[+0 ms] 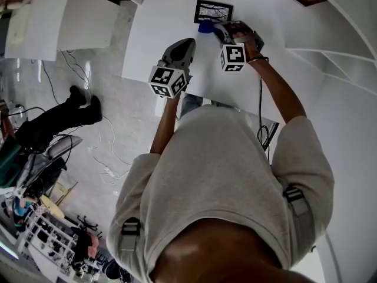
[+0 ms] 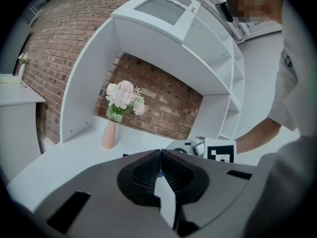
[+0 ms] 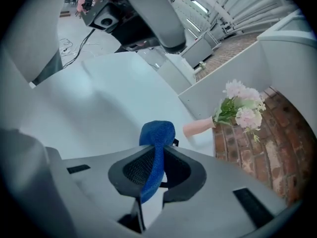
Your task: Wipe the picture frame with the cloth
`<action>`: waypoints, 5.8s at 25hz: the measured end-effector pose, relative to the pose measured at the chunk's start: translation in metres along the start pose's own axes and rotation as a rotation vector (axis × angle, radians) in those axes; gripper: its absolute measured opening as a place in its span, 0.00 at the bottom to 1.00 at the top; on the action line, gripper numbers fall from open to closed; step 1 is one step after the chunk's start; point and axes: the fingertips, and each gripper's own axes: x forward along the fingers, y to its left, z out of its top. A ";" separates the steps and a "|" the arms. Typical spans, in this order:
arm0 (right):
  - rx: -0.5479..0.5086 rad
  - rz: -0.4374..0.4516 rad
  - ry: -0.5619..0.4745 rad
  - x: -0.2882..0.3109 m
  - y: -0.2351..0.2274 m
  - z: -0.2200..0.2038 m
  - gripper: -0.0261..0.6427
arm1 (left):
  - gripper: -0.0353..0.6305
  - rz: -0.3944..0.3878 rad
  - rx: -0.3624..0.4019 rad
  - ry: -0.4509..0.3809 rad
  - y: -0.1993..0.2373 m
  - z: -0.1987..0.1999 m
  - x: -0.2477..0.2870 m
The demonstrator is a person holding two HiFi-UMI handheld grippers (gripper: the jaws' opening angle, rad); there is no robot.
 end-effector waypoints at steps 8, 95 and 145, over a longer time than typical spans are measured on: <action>0.054 -0.083 0.069 0.034 -0.077 -0.025 0.13 | 0.08 0.014 -0.004 0.005 0.008 -0.001 -0.005; 1.117 -0.224 -0.346 -0.078 -0.058 0.018 0.13 | 0.08 0.034 0.050 -0.092 0.001 0.043 -0.014; 1.227 -0.455 -0.379 -0.180 -0.099 -0.059 0.13 | 0.08 0.089 0.161 -0.173 0.035 0.118 -0.031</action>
